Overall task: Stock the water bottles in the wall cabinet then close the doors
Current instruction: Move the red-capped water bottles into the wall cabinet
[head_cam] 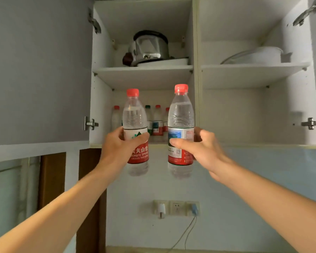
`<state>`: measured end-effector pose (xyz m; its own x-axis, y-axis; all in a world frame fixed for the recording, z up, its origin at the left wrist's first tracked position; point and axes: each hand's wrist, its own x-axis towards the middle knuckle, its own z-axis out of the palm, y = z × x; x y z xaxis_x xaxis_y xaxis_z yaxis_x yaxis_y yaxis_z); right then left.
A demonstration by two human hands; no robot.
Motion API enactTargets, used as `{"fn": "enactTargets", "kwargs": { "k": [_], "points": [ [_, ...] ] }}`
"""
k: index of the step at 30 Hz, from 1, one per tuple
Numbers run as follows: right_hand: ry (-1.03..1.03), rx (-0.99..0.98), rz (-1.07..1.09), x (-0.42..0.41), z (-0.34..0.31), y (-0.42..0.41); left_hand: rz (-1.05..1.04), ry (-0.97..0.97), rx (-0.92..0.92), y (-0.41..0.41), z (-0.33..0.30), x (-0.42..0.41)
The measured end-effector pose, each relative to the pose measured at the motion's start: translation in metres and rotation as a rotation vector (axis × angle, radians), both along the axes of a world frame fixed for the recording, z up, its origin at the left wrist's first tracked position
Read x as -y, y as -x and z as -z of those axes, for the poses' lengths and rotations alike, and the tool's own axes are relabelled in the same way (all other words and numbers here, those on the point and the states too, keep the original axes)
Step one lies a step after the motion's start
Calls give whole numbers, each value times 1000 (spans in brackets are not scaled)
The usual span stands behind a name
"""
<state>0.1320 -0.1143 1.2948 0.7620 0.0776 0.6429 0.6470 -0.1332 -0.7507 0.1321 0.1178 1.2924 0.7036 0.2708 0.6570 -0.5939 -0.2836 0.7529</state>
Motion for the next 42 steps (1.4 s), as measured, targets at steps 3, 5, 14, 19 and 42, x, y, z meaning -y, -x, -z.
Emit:
{"fn": "enactTargets", "kwargs": {
  "k": [3, 5, 14, 19, 42],
  "points": [
    [-22, 20, -11, 0, -13, -35, -68, -24, 6, -23, -16, -5],
    [-32, 33, -20, -2, -21, -58, -85, -14, 9, -39, -26, -10],
    [-25, 91, 24, -31, -55, -148, -84, -26, 50, -130, -68, -36],
    [-22, 83, 87, -54, -59, -199, -45, -48, 46, -185, -67, -46],
    [166, -97, 272, -78, -69, -302, -210, -325, 1, -294, -70, -32]
  ]
}}
